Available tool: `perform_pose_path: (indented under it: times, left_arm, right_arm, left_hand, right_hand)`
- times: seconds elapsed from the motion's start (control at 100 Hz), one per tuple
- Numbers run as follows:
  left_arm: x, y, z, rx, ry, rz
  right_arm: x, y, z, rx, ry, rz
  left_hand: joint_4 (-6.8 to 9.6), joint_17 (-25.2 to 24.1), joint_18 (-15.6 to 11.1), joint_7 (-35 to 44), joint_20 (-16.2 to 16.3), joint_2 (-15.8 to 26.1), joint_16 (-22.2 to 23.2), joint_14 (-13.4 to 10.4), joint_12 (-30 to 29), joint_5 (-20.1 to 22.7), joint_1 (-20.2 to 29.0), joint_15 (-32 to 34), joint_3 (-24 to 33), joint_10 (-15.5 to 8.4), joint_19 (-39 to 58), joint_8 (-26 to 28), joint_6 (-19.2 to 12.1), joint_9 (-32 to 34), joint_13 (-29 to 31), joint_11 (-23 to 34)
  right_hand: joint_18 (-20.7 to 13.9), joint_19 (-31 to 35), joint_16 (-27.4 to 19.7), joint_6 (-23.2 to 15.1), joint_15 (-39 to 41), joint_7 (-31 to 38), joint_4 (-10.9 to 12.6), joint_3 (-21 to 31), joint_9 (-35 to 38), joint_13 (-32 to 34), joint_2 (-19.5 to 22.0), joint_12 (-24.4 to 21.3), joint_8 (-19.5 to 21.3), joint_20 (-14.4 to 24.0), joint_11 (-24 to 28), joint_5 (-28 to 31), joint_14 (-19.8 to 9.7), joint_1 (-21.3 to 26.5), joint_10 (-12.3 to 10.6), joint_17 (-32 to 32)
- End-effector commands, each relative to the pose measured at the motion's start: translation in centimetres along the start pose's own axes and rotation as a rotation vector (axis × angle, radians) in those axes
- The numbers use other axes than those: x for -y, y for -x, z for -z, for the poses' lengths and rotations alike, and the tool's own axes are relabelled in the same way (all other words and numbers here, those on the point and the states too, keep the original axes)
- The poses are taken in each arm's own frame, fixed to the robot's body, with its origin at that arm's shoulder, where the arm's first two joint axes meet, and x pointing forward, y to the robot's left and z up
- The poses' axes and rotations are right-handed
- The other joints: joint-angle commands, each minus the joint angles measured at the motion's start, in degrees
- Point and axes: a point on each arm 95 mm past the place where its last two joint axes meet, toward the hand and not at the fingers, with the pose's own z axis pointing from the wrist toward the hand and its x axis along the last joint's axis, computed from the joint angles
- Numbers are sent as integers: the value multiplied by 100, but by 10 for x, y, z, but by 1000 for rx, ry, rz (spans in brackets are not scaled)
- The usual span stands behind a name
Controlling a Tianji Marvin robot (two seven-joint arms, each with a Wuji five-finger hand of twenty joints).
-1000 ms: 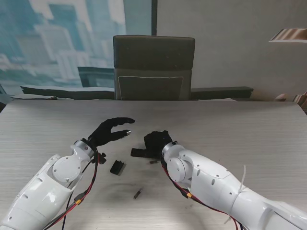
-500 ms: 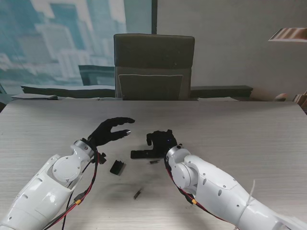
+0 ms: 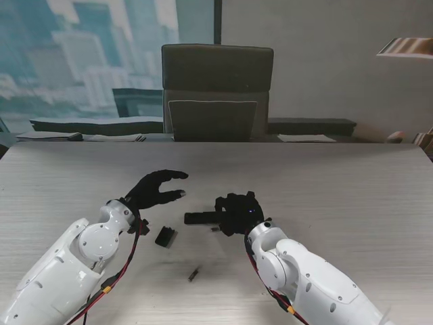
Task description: Install the batteries into the remote control and close the cover
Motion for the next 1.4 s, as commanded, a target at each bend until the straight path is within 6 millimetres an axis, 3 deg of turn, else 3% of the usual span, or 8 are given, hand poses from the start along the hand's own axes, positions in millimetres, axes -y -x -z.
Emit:
perform_pose_path:
  times: [0.0, 0.18, 0.35, 0.84, 1.39]
  left_arm:
    - [-11, 8, 9, 29, 40, -24]
    - [-22, 21, 18, 85, 76, -81]
    - [-33, 31, 24, 123, 46, -55]
    - [-29, 42, 21, 117, 15, -24]
    - [-25, 52, 7, 102, 35, 27]
  right_arm:
    - [6, -6, 6, 5, -17, -10]
    - [7, -13, 10, 37, -7, 16]
    - [11, -19, 12, 70, 0, 39]
    - [24, -35, 20, 104, -15, 71]
    - [41, -31, 15, 152, -44, 110]
  left_hand:
    - [55, -41, -86, -68, 59, -125, 44, -125, 92, -192, -166, 80, 135, -42, 160, -77, 37, -201, -148, 72]
    - [7, -100, -128, -30, 5, -204, 38, -184, 70, -325, -250, 110, 384, -41, 261, -94, -18, -378, -248, 135]
    - [-5, -137, -127, 22, -20, -238, 37, -165, 59, -342, -251, 118, 456, -28, 293, -96, -19, -439, -306, 151]
    - [-20, -143, -134, 44, -65, -233, 32, -162, 34, -367, -273, 138, 513, -34, 313, -130, 16, -448, -296, 162]
    - [-13, -140, -121, 29, -79, -204, 49, -140, 33, -363, -260, 163, 476, -31, 327, -152, 20, -403, -238, 166]
  right_hand:
    - [-164, 401, 156, -159, 249, 17, 58, 196, 175, 143, -218, 111, 65, 202, 239, 17, 83, 148, 92, 115]
    - [-224, 1071, 489, -335, 1138, -159, 70, 227, 542, 470, -190, 307, -6, 647, 828, 48, 165, 313, 104, 467]
    - [-168, 1246, 624, -391, 1548, -307, 71, 226, 770, 648, -172, 430, -76, 800, 1094, 107, 227, 464, 134, 590]
    - [-144, 1232, 629, -365, 1622, -439, 87, 174, 791, 652, 70, 468, -147, 860, 1128, 259, 266, 632, 160, 584]
    - [-203, 1238, 633, -333, 1654, -389, 118, 62, 784, 659, 339, 474, -125, 889, 1191, 258, 165, 654, 71, 617]
